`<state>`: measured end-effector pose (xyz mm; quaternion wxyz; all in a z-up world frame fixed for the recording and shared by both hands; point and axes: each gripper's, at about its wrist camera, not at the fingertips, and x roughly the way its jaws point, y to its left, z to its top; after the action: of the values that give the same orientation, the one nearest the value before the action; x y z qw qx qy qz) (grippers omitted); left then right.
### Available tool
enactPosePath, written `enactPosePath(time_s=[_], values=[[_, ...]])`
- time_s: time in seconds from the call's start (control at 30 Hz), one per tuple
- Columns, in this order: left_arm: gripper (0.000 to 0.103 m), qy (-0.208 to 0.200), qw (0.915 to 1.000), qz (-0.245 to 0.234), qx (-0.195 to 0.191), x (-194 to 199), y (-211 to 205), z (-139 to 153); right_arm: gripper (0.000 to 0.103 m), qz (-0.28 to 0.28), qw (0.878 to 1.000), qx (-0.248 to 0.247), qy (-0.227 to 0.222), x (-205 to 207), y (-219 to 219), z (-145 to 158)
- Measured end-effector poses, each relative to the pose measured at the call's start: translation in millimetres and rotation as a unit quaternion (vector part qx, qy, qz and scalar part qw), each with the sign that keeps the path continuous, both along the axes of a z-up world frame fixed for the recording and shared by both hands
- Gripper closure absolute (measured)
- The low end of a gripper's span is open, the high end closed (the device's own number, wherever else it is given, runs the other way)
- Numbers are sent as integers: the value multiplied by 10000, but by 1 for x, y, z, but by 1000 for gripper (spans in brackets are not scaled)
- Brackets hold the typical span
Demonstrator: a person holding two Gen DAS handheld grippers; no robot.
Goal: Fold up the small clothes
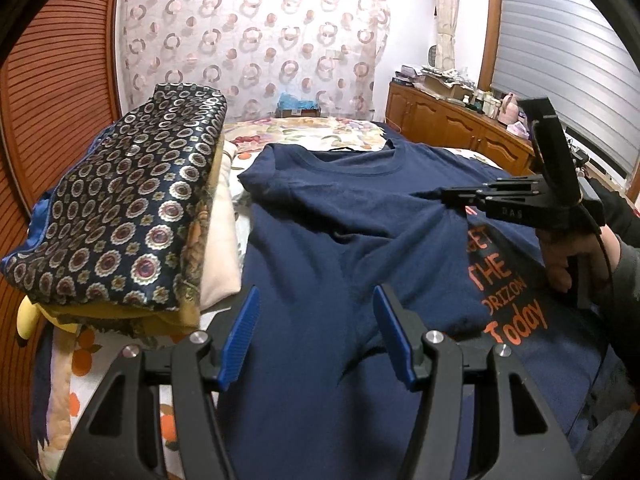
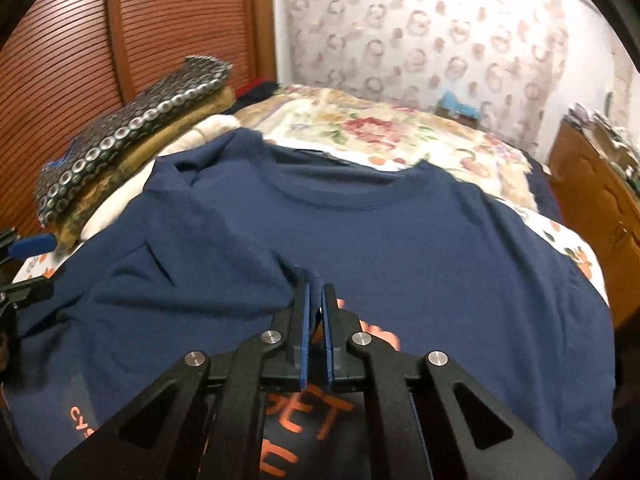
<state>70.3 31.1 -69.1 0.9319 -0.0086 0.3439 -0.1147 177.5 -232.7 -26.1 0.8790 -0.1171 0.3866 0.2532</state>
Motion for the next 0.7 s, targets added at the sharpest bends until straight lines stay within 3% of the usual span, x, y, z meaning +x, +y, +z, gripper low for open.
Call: enactPosePath(time_s=[0.03, 0.1, 0.17, 0.3, 0.53, 0.7], values=[[44, -8, 10000, -17, 8, 1, -2, 1, 99, -46, 10000, -54, 3, 0, -1, -1], [44, -23, 10000, -59, 29, 3, -5, 2, 87, -88, 9998, -172, 60, 0, 0, -4], [44, -15, 9999, -93, 47, 5, -8, 1, 83, -86, 9997, -219, 63, -1, 1, -4], [44, 65, 9998, -182, 99, 13, -17, -2, 62, -111, 9997, -175, 142, -4, -9, -2], [44, 407, 9985, -290, 212, 31, -27, -17, 59, -183, 9990, -331, 238, -2, -17, -11], [44, 613, 9970, -381, 287, 37, -33, -23, 47, -284, 9989, -248, 291, 0, -21, -13]])
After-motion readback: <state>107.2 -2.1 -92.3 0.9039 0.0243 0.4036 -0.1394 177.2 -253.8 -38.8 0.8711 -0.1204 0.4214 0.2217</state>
